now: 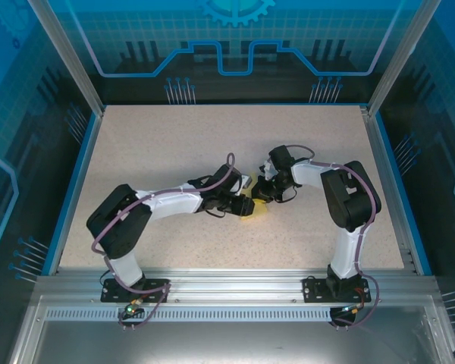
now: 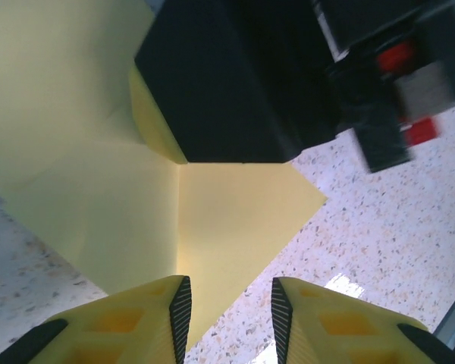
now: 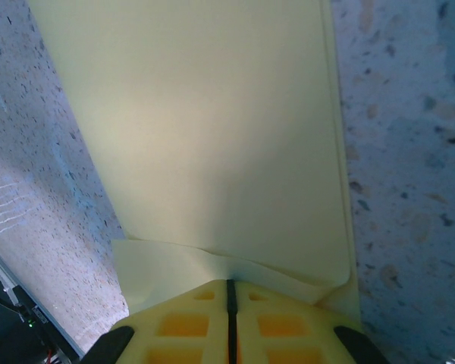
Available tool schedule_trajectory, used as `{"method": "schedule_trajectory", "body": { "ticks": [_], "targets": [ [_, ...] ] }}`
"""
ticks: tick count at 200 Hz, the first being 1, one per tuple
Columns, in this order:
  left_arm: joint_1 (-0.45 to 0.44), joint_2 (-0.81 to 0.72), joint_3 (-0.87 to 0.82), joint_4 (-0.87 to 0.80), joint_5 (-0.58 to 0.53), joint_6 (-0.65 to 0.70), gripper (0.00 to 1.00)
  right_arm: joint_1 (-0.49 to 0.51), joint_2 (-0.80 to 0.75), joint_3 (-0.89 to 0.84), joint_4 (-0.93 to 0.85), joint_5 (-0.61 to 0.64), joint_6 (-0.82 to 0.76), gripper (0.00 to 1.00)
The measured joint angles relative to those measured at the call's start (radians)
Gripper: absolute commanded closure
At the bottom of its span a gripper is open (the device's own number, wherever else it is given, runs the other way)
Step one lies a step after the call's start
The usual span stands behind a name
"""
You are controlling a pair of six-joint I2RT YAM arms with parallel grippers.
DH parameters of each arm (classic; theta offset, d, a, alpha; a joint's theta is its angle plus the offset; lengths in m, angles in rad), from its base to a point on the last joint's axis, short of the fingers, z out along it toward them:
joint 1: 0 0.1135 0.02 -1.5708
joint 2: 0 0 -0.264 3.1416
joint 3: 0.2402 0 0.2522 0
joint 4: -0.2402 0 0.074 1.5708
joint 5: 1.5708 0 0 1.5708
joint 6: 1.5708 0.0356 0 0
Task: Fold a paper plane with a square sheet of paper (fold left side to right side)
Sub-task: Fold the triangle a second time at the center of the table.
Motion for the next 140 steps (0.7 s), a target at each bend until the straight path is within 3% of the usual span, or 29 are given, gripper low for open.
{"method": "schedule_trajectory", "body": {
  "ticks": [140],
  "targets": [
    [-0.023, 0.068, -0.003, 0.012, 0.022, 0.000, 0.66, 0.000, 0.000, 0.000, 0.000, 0.000, -0.015, 0.91]
  ]
}}
